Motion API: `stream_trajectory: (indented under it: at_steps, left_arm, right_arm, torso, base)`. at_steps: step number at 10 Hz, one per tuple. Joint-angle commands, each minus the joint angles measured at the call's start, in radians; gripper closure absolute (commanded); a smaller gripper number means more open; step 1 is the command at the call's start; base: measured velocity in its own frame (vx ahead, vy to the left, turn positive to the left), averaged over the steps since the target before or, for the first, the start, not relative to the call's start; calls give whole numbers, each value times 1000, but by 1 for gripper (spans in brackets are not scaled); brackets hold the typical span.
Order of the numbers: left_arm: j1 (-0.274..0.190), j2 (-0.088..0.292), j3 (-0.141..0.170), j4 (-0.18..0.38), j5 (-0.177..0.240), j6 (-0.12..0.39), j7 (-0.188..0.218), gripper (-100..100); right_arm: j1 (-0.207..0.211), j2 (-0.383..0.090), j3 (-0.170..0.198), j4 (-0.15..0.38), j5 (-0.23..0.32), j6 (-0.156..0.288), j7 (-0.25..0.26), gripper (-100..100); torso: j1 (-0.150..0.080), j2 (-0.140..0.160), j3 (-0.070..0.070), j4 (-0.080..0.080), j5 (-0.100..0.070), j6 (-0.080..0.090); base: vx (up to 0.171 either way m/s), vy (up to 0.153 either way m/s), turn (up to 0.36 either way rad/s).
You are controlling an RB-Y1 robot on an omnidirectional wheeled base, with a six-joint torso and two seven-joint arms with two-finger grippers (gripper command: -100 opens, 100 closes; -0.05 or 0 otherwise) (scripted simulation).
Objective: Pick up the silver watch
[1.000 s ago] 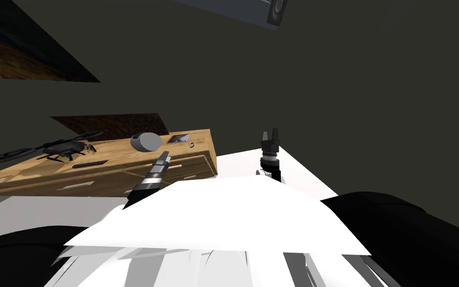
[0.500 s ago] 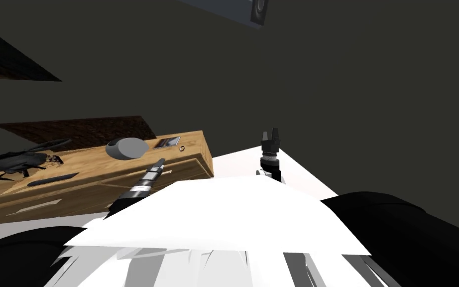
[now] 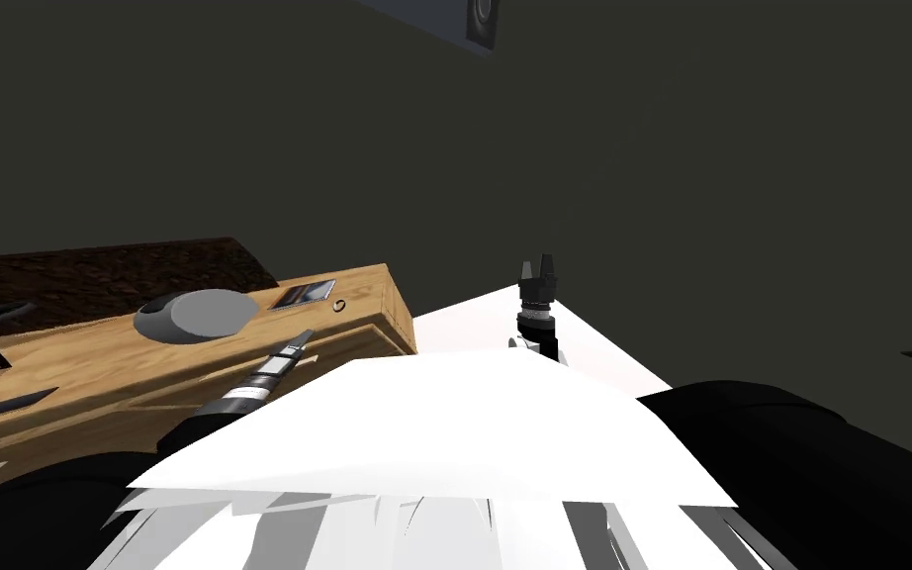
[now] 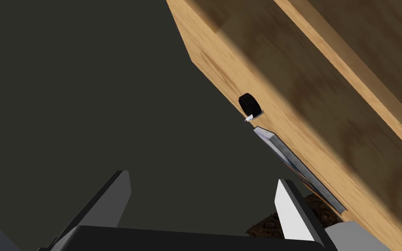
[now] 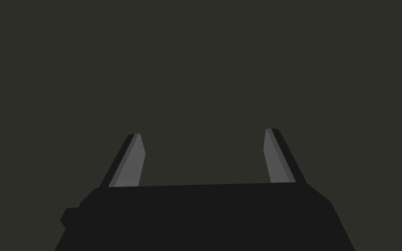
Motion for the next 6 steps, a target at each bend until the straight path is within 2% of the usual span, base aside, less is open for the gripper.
stream_trajectory:
  at_steps: [1,3,4,6]
  left_arm:
    - [21,38,9,6,5,16,3,-100]
    - [88,102,29,47,15,46,10,-100]
    - [88,118,29,47,15,46,10,-100]
    - [151,191,44,85,22,74,16,-100]
  right_arm:
    - [0,0,0,0,0,0,0,0]
    - [0,0,0,0,0,0,0,0]
    - [0,0,0,0,0,0,0,0]
    - [0,0,0,0,0,0,0,0]
  torso:
    - [0,0,0,0,0,0]
    - [3,1,1,0,1,0]
    - [3,1,0,0,0,0]
    - [4,1,1,0,1,0]
  base:
    - [59,-55,-121]
    - [55,-45,-190]
    - [44,-32,-85]
    - [67,-39,-201]
